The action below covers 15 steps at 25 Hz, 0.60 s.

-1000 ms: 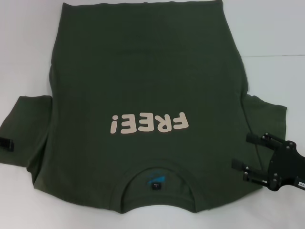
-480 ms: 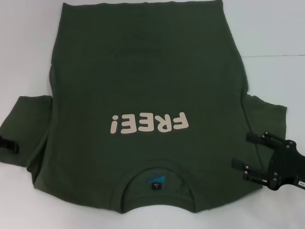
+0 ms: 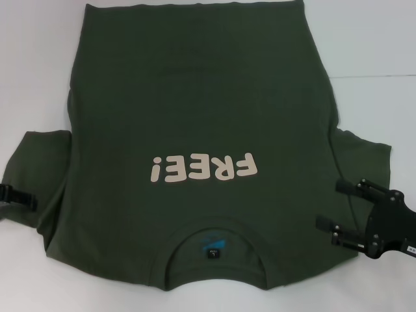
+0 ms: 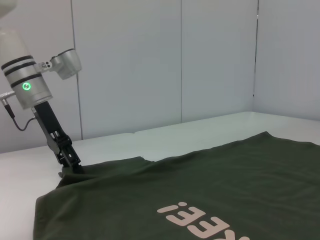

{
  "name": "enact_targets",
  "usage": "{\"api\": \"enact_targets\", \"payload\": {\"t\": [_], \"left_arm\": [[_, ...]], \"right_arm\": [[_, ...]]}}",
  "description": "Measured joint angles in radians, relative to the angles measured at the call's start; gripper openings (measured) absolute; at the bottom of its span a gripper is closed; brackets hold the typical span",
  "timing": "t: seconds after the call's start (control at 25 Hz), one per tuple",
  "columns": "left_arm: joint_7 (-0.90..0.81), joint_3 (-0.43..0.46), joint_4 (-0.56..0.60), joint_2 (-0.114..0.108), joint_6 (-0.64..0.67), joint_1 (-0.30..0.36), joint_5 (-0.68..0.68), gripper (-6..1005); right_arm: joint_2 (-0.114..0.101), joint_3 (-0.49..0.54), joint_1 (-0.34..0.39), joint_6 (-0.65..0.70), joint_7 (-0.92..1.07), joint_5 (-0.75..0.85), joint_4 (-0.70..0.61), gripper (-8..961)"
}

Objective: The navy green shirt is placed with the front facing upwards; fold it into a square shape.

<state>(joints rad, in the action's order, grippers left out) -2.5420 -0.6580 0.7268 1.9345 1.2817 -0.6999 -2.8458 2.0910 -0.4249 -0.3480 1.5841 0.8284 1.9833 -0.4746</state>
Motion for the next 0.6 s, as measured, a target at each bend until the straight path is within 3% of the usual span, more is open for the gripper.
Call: {"api": "enact_targets", "payload": {"t": [0.16,0.6], "left_arm": [[-0.011,0.0,-0.004,0.002,0.007,-0.007,0.001,937],[-0.028,-0.001,-0.007,0.006,0.016,-0.015,0.0,817]], "right_arm": [[0.0,0.0,0.0,-0.002,0.0,0.0,0.0,838],[-0.001,0.001,0.0,-0.004,0.0,0.0,0.001,838]]}}
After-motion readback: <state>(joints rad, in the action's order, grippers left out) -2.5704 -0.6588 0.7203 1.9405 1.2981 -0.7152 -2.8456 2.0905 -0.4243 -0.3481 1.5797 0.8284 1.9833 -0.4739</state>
